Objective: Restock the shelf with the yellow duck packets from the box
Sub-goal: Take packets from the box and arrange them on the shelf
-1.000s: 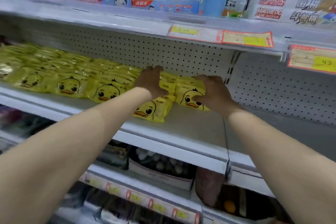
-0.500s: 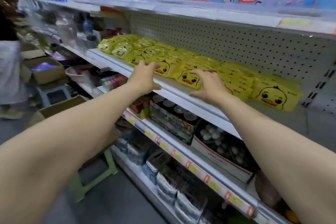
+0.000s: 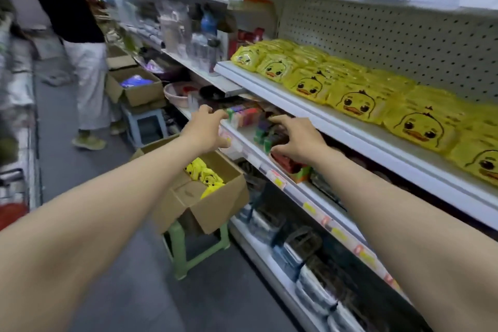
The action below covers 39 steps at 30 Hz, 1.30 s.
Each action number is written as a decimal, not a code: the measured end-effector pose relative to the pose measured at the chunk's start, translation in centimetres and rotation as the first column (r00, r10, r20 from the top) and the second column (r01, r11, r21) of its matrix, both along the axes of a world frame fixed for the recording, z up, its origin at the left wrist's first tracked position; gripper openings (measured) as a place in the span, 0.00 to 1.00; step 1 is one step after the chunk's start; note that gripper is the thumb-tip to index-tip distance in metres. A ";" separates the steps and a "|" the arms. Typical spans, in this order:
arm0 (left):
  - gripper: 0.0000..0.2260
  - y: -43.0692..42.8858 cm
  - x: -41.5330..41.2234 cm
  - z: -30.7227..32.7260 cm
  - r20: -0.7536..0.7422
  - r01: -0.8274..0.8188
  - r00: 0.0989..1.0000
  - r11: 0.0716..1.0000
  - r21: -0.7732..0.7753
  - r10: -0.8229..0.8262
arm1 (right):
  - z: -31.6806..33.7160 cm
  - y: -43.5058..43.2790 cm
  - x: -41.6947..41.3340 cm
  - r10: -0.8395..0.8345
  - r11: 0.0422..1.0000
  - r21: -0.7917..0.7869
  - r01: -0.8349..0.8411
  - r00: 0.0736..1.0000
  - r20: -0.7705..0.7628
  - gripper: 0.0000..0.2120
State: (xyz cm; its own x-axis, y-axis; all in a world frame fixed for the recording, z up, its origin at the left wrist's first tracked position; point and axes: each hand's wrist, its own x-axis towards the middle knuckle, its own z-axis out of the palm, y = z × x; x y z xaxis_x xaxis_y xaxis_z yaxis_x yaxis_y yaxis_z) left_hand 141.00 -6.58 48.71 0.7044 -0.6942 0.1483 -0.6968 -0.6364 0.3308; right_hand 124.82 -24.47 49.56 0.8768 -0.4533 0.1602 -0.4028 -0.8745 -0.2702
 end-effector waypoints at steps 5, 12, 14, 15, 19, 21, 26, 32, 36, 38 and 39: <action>0.34 4.0 6.8 -2.7 -0.023 -0.033 0.999 0.994 0.104 0.035 | -3.3 3.3 8.4 0.027 0.998 0.052 -0.023 0.997 -0.070 0.36; 0.35 4.8 14.7 -7.7 -0.096 -0.034 0.994 0.985 0.167 0.050 | -8.5 3.8 17.0 0.056 0.987 0.157 -0.027 0.982 -0.181 0.34; 0.36 4.4 16.8 -9.7 -0.132 -0.035 0.989 0.980 0.197 0.062 | -10.4 3.2 19.5 0.067 0.984 0.177 -0.028 0.973 -0.219 0.33; 0.36 4.1 17.9 -10.7 -0.144 -0.037 0.987 0.975 0.217 0.070 | -11.5 2.8 20.9 0.065 0.982 0.190 -0.019 0.969 -0.240 0.33; 0.36 2.2 23.6 -14.2 -0.170 -0.046 0.981 0.960 0.277 0.096 | -16.2 0.3 26.7 0.066 0.967 0.256 0.021 0.943 -0.326 0.35; 0.35 1.2 26.6 -15.9 -0.190 -0.041 0.976 0.947 0.320 0.107 | -18.8 -1.1 29.6 0.073 0.953 0.300 0.045 0.925 -0.373 0.35; 0.35 -1.5 34.7 -19.3 -0.202 0.005 0.975 0.901 0.434 0.092 | -24.9 -4.4 35.7 0.094 0.911 0.388 0.139 0.847 -0.524 0.33; 0.34 -5.0 40.8 -24.4 -0.216 0.096 0.976 0.846 0.525 0.023 | -30.4 -6.9 40.4 0.123 0.886 0.417 0.205 0.762 -0.635 0.30; 0.34 -6.3 42.9 -28.1 -0.243 0.191 0.968 0.788 0.585 -0.054 | -33.8 -7.0 41.2 0.136 0.860 0.438 0.262 0.709 -0.692 0.31; 0.34 -7.0 44.5 -29.8 -0.255 0.229 0.963 0.764 0.603 -0.088 | -35.3 -7.2 41.4 0.118 0.835 0.448 0.319 0.692 -0.713 0.31; 0.34 -7.4 45.3 -30.6 -0.261 0.250 0.959 0.754 0.608 -0.108 | -36.0 -7.2 41.4 0.103 0.819 0.452 0.353 0.685 -0.721 0.30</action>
State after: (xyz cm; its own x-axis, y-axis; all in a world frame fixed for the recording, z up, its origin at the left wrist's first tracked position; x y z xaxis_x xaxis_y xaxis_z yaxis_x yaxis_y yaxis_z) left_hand 186.35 -13.95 18.06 0.5213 -0.6957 -0.4942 -0.7845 -0.6187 0.0433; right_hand 166.23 -31.72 13.55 0.5430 -0.3718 -0.7529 -0.7566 -0.6055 -0.2466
